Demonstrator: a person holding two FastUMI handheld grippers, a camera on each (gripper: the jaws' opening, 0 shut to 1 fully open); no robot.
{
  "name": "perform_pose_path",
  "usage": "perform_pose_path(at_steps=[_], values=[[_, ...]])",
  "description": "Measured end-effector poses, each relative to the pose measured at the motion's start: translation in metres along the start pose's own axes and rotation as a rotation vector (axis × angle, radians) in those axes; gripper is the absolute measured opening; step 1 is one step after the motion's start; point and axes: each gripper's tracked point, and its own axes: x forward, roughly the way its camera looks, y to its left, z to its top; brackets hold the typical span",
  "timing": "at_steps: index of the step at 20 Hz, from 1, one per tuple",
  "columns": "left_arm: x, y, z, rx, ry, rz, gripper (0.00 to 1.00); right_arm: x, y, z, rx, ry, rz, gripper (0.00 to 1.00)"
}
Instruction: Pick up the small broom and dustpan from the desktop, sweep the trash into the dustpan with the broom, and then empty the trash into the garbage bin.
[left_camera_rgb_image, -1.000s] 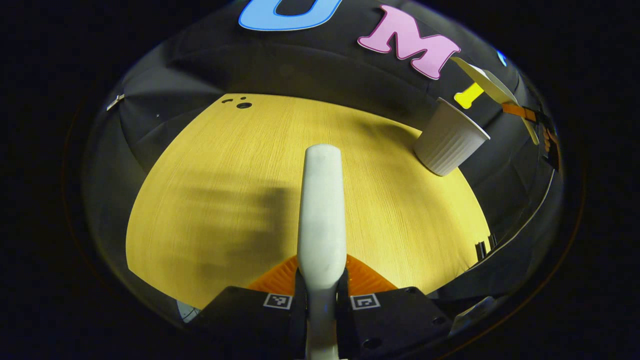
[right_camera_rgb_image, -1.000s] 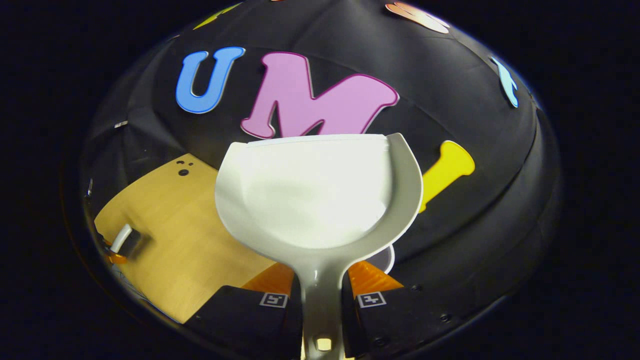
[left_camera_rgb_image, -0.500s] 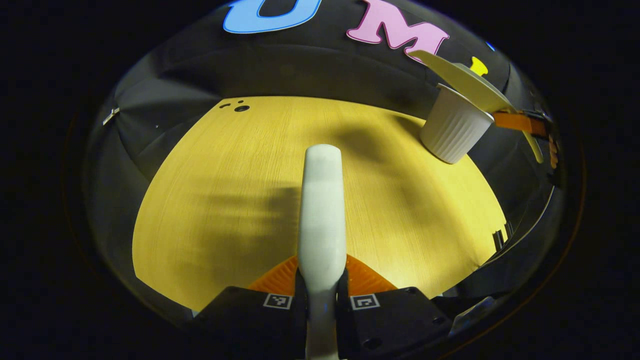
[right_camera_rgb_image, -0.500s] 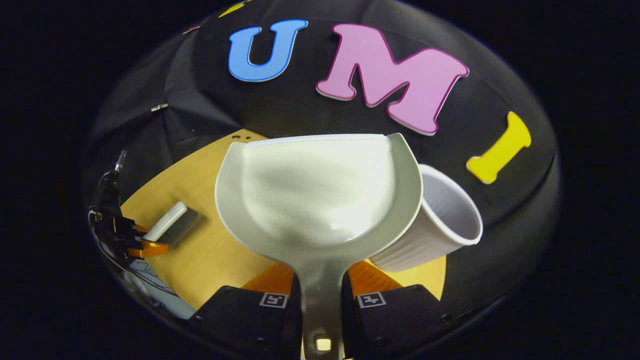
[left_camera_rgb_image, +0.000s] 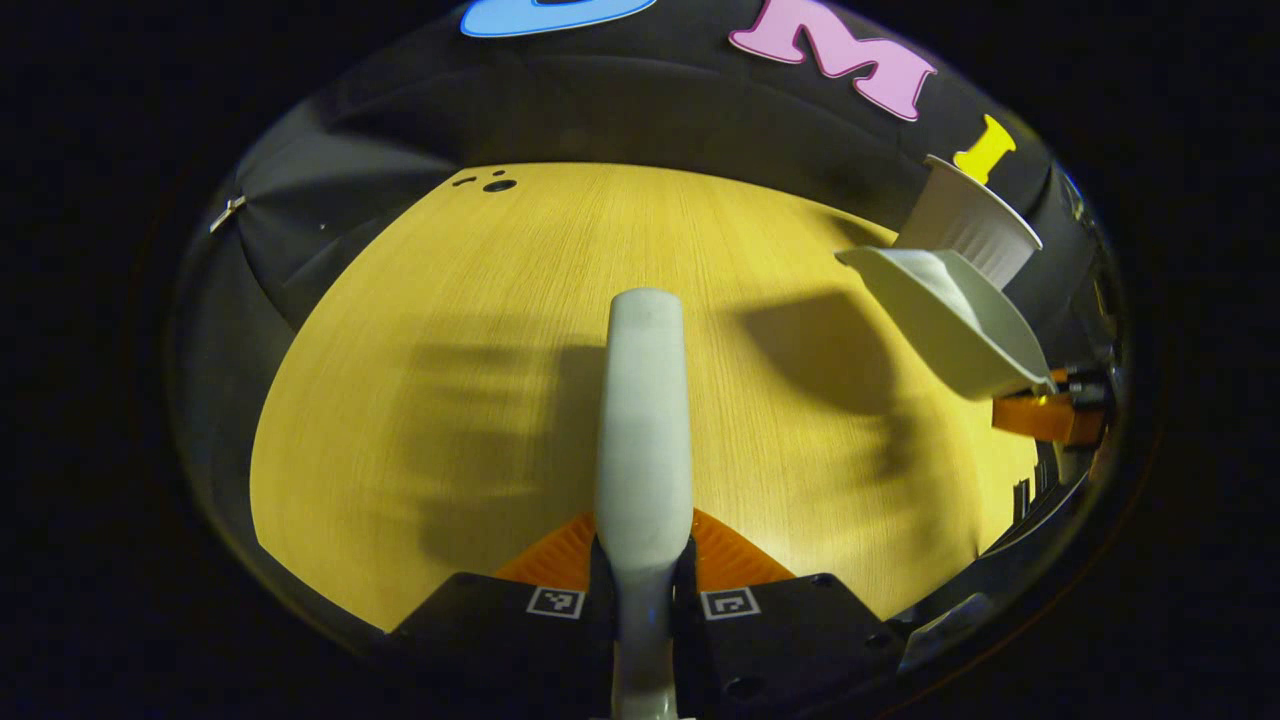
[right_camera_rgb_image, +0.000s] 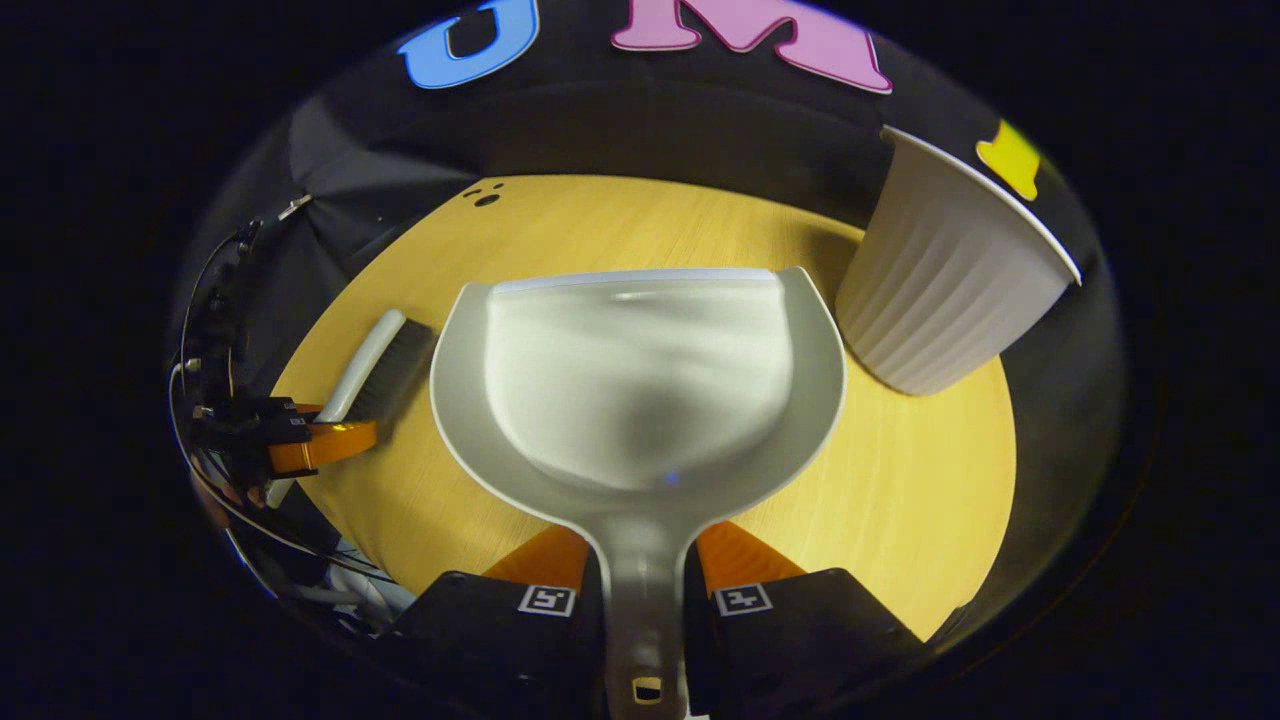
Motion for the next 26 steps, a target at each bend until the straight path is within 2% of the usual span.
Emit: perform_pose_path(at_steps=[2,3,5,6,7,12,16,18,19,20,21,23,24,25,26], values=[[0.007,0.000,0.003,0.007,0.006,0.015,0.28,0.005,-0.001,-0.007,0.059,0.024,0.004,0.35],[0.011,0.001,0.005,0.010,0.013,0.025,0.28,0.008,-0.003,-0.011,0.086,0.034,0.000,0.39],[0.021,0.003,0.008,0.018,0.024,0.040,0.30,0.016,-0.007,-0.021,0.135,0.051,-0.015,0.35],[0.025,0.004,0.011,0.024,0.026,0.046,0.27,0.020,-0.009,-0.026,0.153,0.059,-0.021,0.39],[0.028,0.004,0.014,0.030,0.033,0.056,0.27,0.022,-0.010,-0.028,0.167,0.067,-0.027,0.35],[0.034,0.000,0.030,0.123,0.059,0.098,0.30,0.036,-0.008,-0.035,0.218,0.102,-0.051,0.35],[0.035,-0.008,0.040,0.167,0.067,0.118,0.30,0.037,-0.010,-0.037,0.182,0.112,-0.074,0.36],[0.036,-0.009,0.040,0.166,0.069,0.117,0.35,0.039,-0.010,-0.038,0.170,0.116,-0.080,0.37],[0.034,-0.011,0.038,0.165,0.072,0.116,0.37,0.038,-0.008,-0.038,0.179,0.121,-0.070,0.42],[0.033,-0.014,0.039,0.164,0.070,0.111,0.37,0.037,-0.007,-0.039,0.197,0.121,-0.059,0.38],[0.031,-0.014,0.039,0.165,0.063,0.110,0.34,0.037,-0.007,-0.038,0.211,0.115,-0.054,0.38],[0.026,-0.016,0.041,0.169,0.042,0.098,0.48,0.032,-0.005,-0.036,0.217,0.105,-0.052,0.39],[0.022,-0.018,0.043,0.168,0.028,0.087,0.46,0.030,-0.002,-0.034,0.221,0.099,-0.043,0.44],[0.015,-0.022,0.046,0.162,0.008,0.073,0.61,0.027,0.002,-0.031,0.223,0.089,-0.031,0.48],[0.007,-0.026,0.049,0.154,-0.014,0.059,0.75,0.022,0.005,-0.026,0.220,0.074,-0.023,0.62]])
